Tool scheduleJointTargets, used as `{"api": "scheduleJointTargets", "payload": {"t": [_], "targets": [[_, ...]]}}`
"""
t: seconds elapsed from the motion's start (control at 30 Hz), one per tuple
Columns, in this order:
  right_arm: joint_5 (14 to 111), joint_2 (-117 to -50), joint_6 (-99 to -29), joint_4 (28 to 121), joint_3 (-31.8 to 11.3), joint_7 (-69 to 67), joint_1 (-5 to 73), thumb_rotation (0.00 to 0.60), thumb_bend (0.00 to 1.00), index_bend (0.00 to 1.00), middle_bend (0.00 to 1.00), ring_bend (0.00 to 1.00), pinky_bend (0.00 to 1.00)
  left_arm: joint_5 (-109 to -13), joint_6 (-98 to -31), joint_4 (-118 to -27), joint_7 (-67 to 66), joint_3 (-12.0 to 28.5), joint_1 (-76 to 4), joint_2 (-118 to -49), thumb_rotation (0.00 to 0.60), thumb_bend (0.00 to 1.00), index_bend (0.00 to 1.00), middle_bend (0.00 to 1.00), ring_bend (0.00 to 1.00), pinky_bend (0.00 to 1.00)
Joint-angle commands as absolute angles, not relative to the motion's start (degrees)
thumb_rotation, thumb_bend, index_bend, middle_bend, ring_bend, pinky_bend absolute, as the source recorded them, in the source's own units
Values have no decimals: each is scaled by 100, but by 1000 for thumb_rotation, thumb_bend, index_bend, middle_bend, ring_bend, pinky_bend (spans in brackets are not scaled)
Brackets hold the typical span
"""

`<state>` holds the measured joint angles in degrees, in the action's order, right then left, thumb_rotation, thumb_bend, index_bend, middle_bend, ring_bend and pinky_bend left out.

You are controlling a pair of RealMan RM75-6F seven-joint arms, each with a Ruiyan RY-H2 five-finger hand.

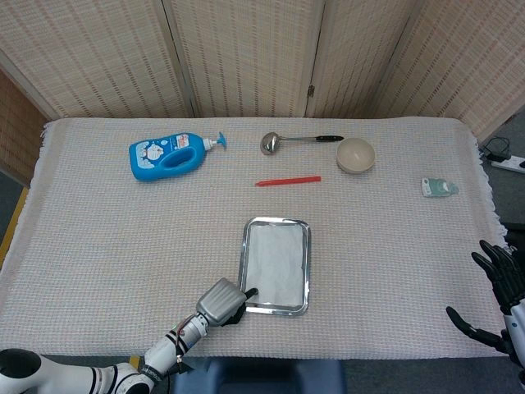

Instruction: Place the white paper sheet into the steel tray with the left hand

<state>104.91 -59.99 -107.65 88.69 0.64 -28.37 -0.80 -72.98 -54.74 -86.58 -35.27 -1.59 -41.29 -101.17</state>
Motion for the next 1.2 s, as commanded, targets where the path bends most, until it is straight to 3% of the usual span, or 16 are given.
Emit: {"api": "scheduleJointTargets", "payload": {"t": [0.03, 0.37, 0.5, 0.57, 0.63, 0.67, 0.7, 0.77, 0.83, 0.9, 1.07, 1.13, 1.2], "targets": [[10492, -6003, -10760, 8867, 64, -2825, -78, 600, 325, 0, 0, 9, 0, -7387, -5544, -8676, -3491, -138, -4113, -10110, 363, 852, 286, 1000, 1000, 1000], [10536, -6041, -10672, 8883, 96, -2701, -48, 600, 325, 0, 0, 7, 0, -7957, -6201, -9094, -3277, 0, -3936, -9719, 358, 788, 178, 1000, 1000, 1000], [10529, -6056, -10616, 8889, 106, -2638, -34, 600, 324, 0, 0, 7, 0, -8260, -6855, -9514, -3192, -33, -3621, -9201, 357, 652, 175, 1000, 994, 1000], [10493, -6073, -10535, 8896, 111, -2572, -17, 600, 324, 0, 0, 7, 0, -8397, -7346, -9755, -3059, -122, -3309, -8827, 361, 533, 175, 998, 885, 951], [10458, -6103, -10422, 8910, 112, -2475, 16, 600, 324, 0, 0, 7, 0, -8540, -7871, -9914, -2826, -260, -2941, -8459, 362, 477, 175, 927, 721, 812], [10449, -6118, -10364, 8920, 117, -2425, 34, 600, 324, 0, 0, 7, 0, -8590, -8100, -9943, -2702, -327, -2769, -8310, 360, 462, 176, 836, 618, 691], [10443, -6137, -10307, 8929, 120, -2373, 53, 600, 325, 0, 0, 6, 0, -8630, -8327, -9948, -2556, -393, -2593, -8174, 361, 458, 177, 796, 583, 646], [10422, -6193, -10165, 8944, 124, -2214, 98, 600, 324, 0, 0, 6, 0, -8694, -8837, -9859, -2110, -515, -2185, -7927, 361, 447, 181, 565, 385, 394], [10386, -6264, -10001, 8962, 124, -2038, 151, 600, 324, 0, 0, 4, 0, -8693, -9245, -9671, -1642, -604, -1812, -7752, 360, 442, 183, 411, 254, 271], [10321, -6325, -9803, 8977, 121, -1873, 215, 600, 325, 0, 0, 1, 0, -8707, -9580, -9403, -1259, -667, -1490, -7646, 360, 430, 182, 305, 172, 217], [10185, -6481, -9576, 8997, 53, -1494, 300, 600, 325, 0, 0, 0, 0, -8448, -9977, -8940, -857, -679, -893, -7535, 357, 345, 163, 167, 36, 130], [10116, -6555, -9473, 8995, 26, -1337, 336, 600, 325, 0, 0, 0, 0, -8395, -9927, -8872, -779, -686, -781, -7501, 388, 292, 141, 129, 7, 84], [10072, -6619, -9380, 8983, 9, -1200, 373, 600, 325, 0, 0, 0, 0, -8454, -9821, -9010, -762, -715, -759, -7365, 469, 248, 109, 94, 0, 53]]}}
